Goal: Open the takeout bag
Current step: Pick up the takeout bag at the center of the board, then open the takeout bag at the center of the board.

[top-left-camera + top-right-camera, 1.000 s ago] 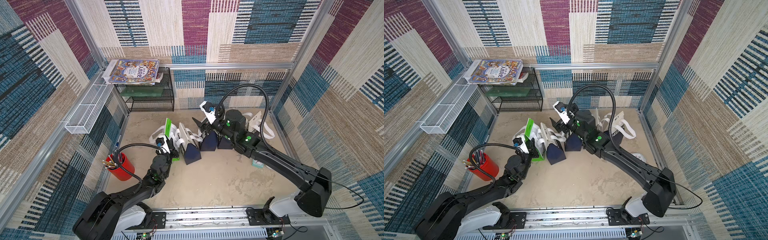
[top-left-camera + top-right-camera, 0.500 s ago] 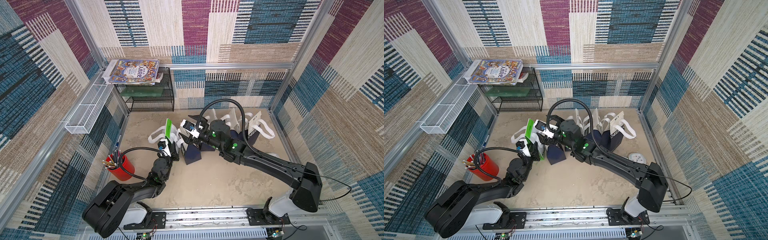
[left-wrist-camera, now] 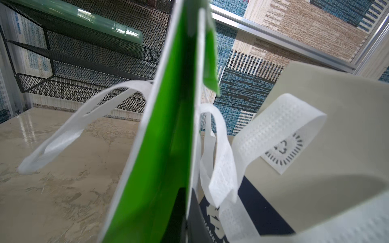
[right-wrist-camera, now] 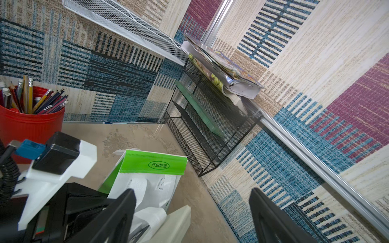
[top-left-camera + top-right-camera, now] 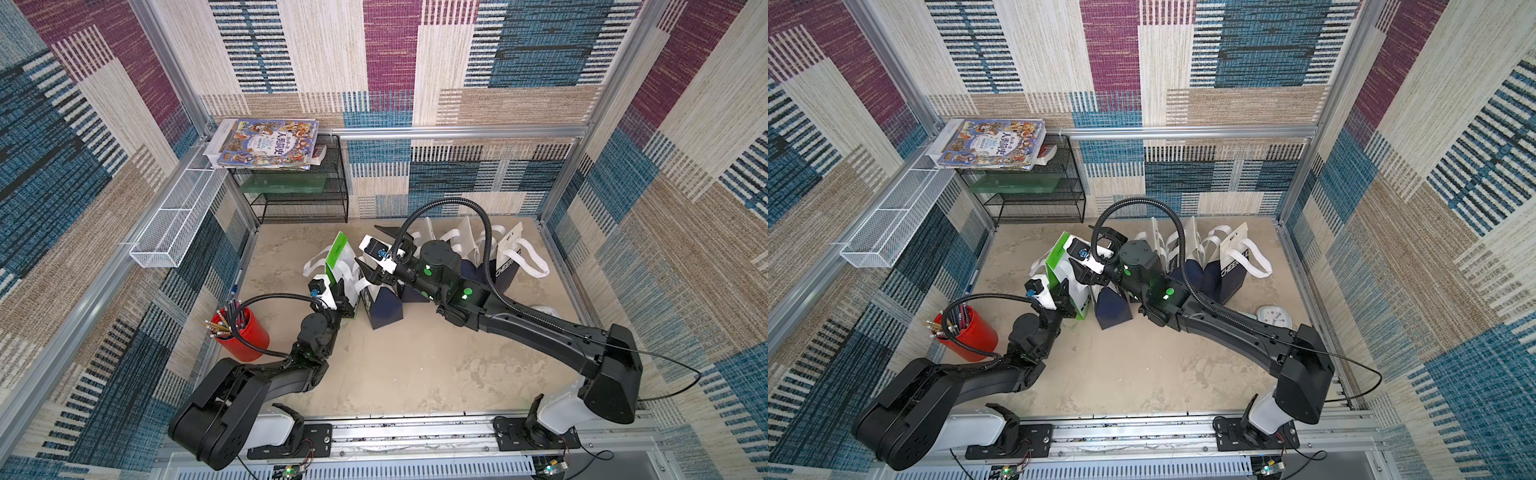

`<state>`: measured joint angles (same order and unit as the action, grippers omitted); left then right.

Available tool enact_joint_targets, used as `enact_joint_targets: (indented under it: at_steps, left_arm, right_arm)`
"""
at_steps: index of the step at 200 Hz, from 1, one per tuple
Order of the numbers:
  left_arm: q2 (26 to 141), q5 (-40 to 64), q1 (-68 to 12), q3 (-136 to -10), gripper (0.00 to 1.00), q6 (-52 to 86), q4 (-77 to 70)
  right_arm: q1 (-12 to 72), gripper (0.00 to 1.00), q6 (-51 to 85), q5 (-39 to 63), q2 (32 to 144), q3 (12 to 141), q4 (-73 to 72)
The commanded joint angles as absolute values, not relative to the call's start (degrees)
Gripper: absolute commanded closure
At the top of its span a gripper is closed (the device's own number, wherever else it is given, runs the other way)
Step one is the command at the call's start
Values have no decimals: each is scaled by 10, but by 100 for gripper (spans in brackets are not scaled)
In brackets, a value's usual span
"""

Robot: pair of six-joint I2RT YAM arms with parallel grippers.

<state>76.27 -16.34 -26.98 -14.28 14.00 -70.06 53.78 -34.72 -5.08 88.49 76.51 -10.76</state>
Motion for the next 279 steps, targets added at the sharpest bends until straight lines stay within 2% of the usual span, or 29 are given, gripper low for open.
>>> enact_joint_targets:
  at_steps: [1, 44, 76, 113, 146, 279]
  left_arm:
    - [758, -150, -269, -148, 100, 132, -728]
    - [703, -124, -269, -136, 100, 100, -718]
    - [613, -114, -270, -151, 100, 88, -598]
    - [536, -119, -270, -150, 100, 75, -522]
    - [519, -119, -270, -142, 100, 77, -511]
    - [465, -120, -269, -127, 100, 84, -485]
  right_arm:
    - [542, 12, -351, -63, 891, 774, -124]
    - [552, 11, -389, -75, 920, 768, -129]
    - [584, 11, -466, -108, 941, 748, -191]
    - [593, 16, -458, -88, 935, 733, -252]
    - [593, 23, -454, -82, 935, 735, -285]
    - [621, 26, -442, -44, 980, 793, -234]
